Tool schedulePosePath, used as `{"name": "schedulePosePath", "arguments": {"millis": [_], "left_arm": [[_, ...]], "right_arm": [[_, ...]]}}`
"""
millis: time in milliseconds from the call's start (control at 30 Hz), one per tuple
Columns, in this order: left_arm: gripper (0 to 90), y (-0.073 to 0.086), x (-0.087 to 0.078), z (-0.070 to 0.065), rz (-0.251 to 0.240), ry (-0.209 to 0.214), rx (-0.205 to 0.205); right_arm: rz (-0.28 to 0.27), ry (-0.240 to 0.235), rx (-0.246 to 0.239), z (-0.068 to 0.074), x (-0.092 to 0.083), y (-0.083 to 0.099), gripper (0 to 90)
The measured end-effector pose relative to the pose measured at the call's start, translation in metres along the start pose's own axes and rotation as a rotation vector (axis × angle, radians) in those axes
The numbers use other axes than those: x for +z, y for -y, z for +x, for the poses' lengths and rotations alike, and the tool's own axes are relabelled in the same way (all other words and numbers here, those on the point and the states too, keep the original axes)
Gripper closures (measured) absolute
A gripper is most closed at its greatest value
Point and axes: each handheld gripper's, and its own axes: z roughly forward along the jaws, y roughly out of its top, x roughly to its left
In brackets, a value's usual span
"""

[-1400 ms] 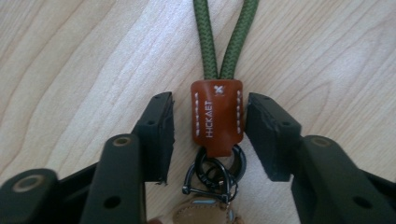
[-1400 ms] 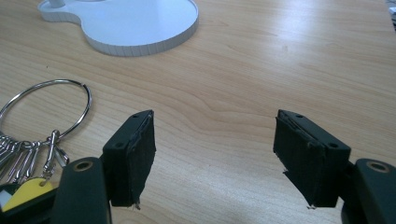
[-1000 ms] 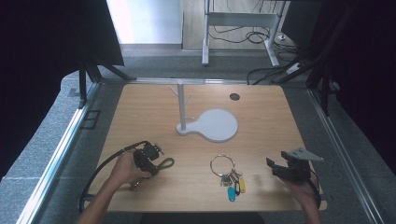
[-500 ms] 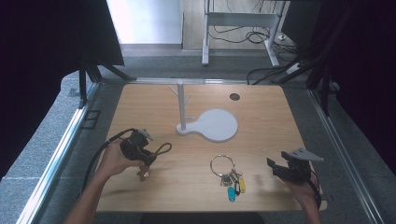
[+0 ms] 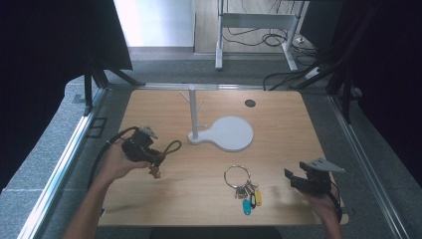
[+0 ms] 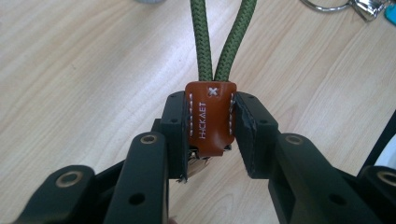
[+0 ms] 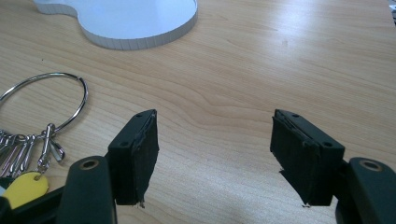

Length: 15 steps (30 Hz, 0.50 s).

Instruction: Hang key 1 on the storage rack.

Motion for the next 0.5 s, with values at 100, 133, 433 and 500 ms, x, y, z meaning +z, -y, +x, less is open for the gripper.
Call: {"name": "schedulePosePath", "arguments": {"millis": [100,133,433,500], "left_arm": [[67.1,-0.003,-0.004,0.003,-0.024,-0.004,-0.008],[67.1,-0.004,-0.005,0.005,-0.029,-0.004,-0.01],[67.1,-0.006,-0.008,0.014,-0.048,0.008,-0.031],[67.1,-0.008,-0.009,0.015,-0.05,0.008,-0.032]], "right_arm": [[0.002,0.001,-0.001,0.001,0.0,0.0,32.4],[0.002,0.003,-0.001,0.002,0.0,0.0,32.4],[0.015,0.002,-0.008,0.002,0.003,0.001,32.2],[0.017,0.003,-0.009,0.002,0.003,0.001,32.1]]}}
